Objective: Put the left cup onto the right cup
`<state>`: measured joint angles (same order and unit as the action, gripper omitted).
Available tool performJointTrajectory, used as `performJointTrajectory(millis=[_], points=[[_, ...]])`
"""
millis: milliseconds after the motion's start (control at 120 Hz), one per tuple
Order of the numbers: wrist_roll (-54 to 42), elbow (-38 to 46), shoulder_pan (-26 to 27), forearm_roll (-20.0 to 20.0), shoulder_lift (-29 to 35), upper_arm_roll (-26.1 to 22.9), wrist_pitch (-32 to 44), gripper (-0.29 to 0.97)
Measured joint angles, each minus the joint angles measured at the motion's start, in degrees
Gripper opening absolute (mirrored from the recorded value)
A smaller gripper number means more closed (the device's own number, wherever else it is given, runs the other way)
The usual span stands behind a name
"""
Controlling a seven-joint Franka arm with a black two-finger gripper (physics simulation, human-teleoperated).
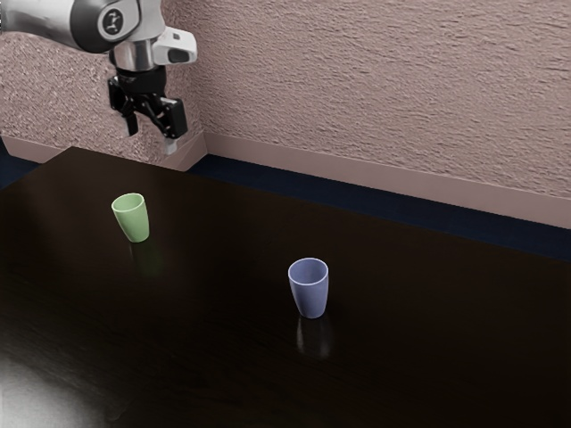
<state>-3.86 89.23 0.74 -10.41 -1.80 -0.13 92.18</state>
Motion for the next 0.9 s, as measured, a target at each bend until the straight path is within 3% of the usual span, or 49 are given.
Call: performJointTrajectory(millis=[517, 900], points=[[-0.20, 0.12, 0.29, -0.07, 0.00, 0.82, 0.91, 0.68], [-1.03, 0.34, 0.28, -0.14, -1.00, 5.84, 2.26, 0.68]])
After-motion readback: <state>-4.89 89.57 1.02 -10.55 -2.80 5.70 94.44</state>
